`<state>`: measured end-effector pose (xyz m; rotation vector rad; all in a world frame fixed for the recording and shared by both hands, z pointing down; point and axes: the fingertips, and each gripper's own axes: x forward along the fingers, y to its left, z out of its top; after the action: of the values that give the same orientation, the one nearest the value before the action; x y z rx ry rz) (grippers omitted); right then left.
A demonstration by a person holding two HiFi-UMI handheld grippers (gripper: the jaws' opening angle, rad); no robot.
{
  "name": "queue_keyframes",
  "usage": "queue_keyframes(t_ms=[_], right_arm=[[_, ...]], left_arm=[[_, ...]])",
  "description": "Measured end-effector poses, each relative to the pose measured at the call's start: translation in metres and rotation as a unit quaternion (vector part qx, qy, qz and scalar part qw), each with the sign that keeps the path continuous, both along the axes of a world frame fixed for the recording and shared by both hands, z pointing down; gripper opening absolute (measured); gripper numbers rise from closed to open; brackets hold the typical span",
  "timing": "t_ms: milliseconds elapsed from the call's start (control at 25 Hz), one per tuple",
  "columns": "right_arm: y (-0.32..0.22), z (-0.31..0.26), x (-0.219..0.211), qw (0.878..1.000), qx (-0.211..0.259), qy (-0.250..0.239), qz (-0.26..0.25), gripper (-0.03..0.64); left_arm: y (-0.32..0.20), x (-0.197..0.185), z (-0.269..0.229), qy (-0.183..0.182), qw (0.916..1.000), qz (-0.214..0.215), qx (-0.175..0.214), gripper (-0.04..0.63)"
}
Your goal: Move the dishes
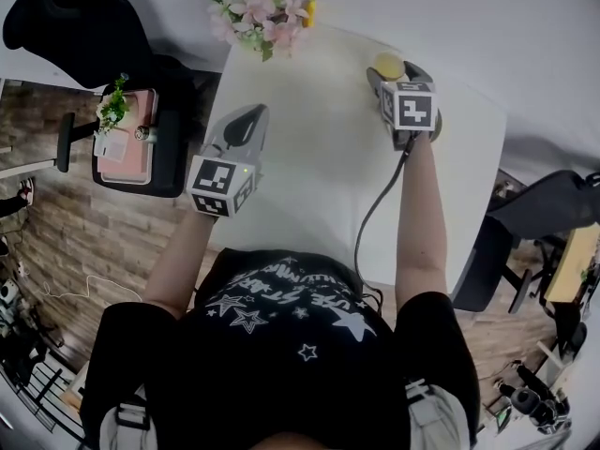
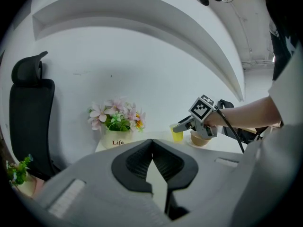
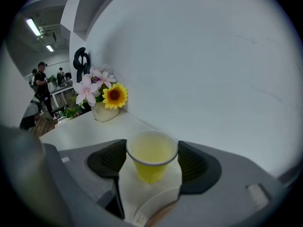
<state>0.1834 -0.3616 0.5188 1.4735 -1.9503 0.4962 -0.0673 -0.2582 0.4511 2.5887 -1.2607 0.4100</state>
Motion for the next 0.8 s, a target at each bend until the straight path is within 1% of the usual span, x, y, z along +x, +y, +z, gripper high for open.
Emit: queue_keyframes(t_ms=[120,280,480,560,800], right_arm=[[0.002,0.004,0.003,1.000,-0.006,0.011,-0.001,0.344],[0.003,0.005,0.001,1.000,-0.006,0.000,-0.005,0.344],[0.010,0.009,0.008,1.000,-0.015,0.021,-0.005,0.344],[0.014,0.011,0.009,1.000,-0.019,0.022,-0.005,0.344],[0.021,0.008,0.014,1.000,-0.017,0.019,0.013,0.353]], left_arm=[[0.000,0.002,0.001,0.000,1.0000,-0.002,-0.001,0.011],[0.001,0.002,0.001,-0.001,1.0000,-0.002,-0.002,0.011],[0.002,0.002,0.002,-0.002,1.0000,-0.004,-0.003,0.011],[0.004,0.002,0.001,-0.001,1.0000,-0.003,-0.002,0.011],[0.006,0.006,-0.001,0.002,1.0000,0.003,0.002,0.011]])
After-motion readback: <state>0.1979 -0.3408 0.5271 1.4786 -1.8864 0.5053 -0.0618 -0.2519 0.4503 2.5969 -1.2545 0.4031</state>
